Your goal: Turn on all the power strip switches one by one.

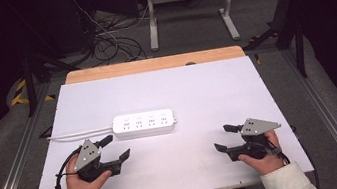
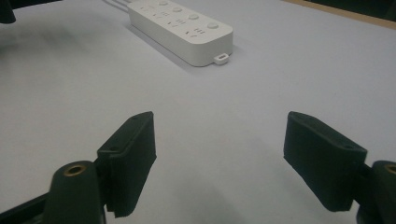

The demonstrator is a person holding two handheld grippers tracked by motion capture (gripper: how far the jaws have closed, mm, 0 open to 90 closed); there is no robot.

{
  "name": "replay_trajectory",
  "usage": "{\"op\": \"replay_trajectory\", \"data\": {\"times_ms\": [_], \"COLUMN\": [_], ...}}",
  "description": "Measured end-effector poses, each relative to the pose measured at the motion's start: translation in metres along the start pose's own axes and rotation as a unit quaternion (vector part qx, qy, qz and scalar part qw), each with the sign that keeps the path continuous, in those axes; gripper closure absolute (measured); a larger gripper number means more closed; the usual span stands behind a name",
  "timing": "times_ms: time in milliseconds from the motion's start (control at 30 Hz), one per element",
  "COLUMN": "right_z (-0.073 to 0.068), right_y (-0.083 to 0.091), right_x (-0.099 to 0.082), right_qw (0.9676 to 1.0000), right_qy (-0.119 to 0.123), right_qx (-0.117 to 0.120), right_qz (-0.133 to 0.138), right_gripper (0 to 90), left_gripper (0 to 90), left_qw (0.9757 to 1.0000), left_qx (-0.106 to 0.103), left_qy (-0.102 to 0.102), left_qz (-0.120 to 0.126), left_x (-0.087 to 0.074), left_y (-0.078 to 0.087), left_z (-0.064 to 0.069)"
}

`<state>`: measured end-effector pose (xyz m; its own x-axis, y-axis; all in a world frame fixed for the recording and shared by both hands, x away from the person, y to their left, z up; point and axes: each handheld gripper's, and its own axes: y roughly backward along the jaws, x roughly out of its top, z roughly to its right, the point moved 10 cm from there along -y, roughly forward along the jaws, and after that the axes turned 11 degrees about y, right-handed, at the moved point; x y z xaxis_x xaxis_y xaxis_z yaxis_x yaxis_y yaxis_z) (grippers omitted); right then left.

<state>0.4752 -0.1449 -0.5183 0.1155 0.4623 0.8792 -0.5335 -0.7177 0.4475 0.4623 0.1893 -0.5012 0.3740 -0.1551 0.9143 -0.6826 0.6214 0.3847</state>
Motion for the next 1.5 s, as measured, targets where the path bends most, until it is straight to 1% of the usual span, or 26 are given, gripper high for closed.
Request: {"op": "replay_trajectory", "data": {"times_ms": [33,133,300,400,433,500,533,567,633,733,833,933,1033,1067,1100,1200,1267,1333,1367,1400,1433,1467,1500], "right_z": [0.000,-0.001,0.000,0.000,0.000,0.000,0.000,0.000,-0.001,-0.001,-0.001,-0.001,-0.001,-0.002,-0.002,-0.001,-0.001,0.000,0.000,0.000,0.000,0.000,0.000], "right_y": [0.000,0.001,0.001,0.001,0.001,0.001,0.001,0.001,0.001,0.000,0.000,0.000,-0.001,-0.001,-0.001,-0.001,-0.001,-0.001,-0.001,-0.001,-0.001,-0.001,-0.001], "right_x": [0.000,0.002,0.001,0.001,0.001,0.000,0.000,0.001,0.001,0.000,0.000,0.000,-0.001,-0.001,-0.001,-0.002,-0.003,-0.003,-0.003,-0.003,-0.003,-0.002,-0.002], "right_qw": [1.0000,1.0000,1.0000,1.0000,1.0000,1.0000,1.0000,1.0000,1.0000,1.0000,1.0000,1.0000,1.0000,1.0000,1.0000,1.0000,0.9999,0.9999,0.9999,0.9999,0.9999,0.9999,0.9999], "right_qy": [0.002,0.002,-0.002,-0.003,-0.003,-0.004,-0.004,-0.004,-0.005,-0.004,-0.005,-0.005,-0.006,-0.004,-0.005,-0.006,-0.007,-0.009,-0.008,-0.007,-0.007,-0.006,-0.006], "right_qx": [0.000,0.000,0.000,0.000,-0.001,0.000,0.000,0.000,0.001,0.001,0.003,0.002,0.004,0.004,0.004,0.004,0.002,0.001,0.001,0.000,0.000,0.000,0.000], "right_qz": [0.001,0.005,0.003,0.003,0.003,0.002,0.002,0.002,0.003,0.000,0.000,-0.002,-0.004,-0.004,-0.003,-0.005,-0.011,-0.010,-0.009,-0.008,-0.008,-0.008,-0.008], "right_gripper": [26.1,26.3,26.5,26.6,26.6,26.8,26.8,26.9,27.1,27.3,27.4,27.5,27.9,28.0,28.1,28.3,29.1,29.8,29.8,29.9,30.1,30.2,30.3], "left_gripper": [23.4,24.0,24.7,25.7,26.5,31.3,31.9,32.3,33.9,38.0,40.9,43.8,45.4,46.4,47.1,49.8,50.5,56.3,62.2,67.4,70.3,74.4,74.9], "left_qw": [1.0000,1.0000,0.9999,0.9997,0.9995,0.9989,0.9989,0.9988,0.9987,0.9983,0.9983,0.9978,0.9977,0.9975,0.9975,0.9976,0.9979,0.9974,0.9969,0.9966,0.9966,0.9962,0.9960], "left_qx": [0.001,-0.002,-0.003,-0.003,-0.008,-0.015,-0.015,-0.021,-0.026,-0.027,-0.025,-0.022,-0.019,-0.016,-0.013,-0.015,-0.010,-0.010,-0.014,-0.013,-0.013,-0.011,-0.006], "left_qy": [-0.004,-0.008,-0.007,-0.008,-0.009,-0.013,-0.013,-0.014,-0.009,-0.004,-0.004,-0.008,-0.003,0.002,0.003,0.010,0.006,0.008,0.010,0.009,0.009,0.008,0.011], "left_qz": [0.000,-0.004,-0.012,-0.023,-0.030,-0.042,-0.042,-0.043,-0.043,-0.051,-0.053,-0.061,-0.065,-0.069,-0.070,-0.066,-0.064,-0.072,-0.077,-0.080,-0.080,-0.086,-0.088], "left_x": [0.001,0.002,0.001,0.002,0.002,0.004,0.004,0.008,0.012,0.016,0.020,0.024,0.026,0.027,0.028,0.031,0.033,0.034,0.034,0.035,0.035,0.038,0.039], "left_y": [0.000,0.002,0.002,0.005,0.006,0.007,0.007,0.008,0.008,0.006,0.005,0.003,0.003,0.002,0.002,0.002,0.001,0.001,0.000,0.000,0.000,-0.002,-0.004], "left_z": [0.000,0.002,0.003,0.004,0.005,0.008,0.008,0.011,0.013,0.012,0.010,0.006,0.002,-0.001,-0.003,-0.006,-0.008,-0.009,-0.009,-0.010,-0.010,-0.011,-0.013]}}
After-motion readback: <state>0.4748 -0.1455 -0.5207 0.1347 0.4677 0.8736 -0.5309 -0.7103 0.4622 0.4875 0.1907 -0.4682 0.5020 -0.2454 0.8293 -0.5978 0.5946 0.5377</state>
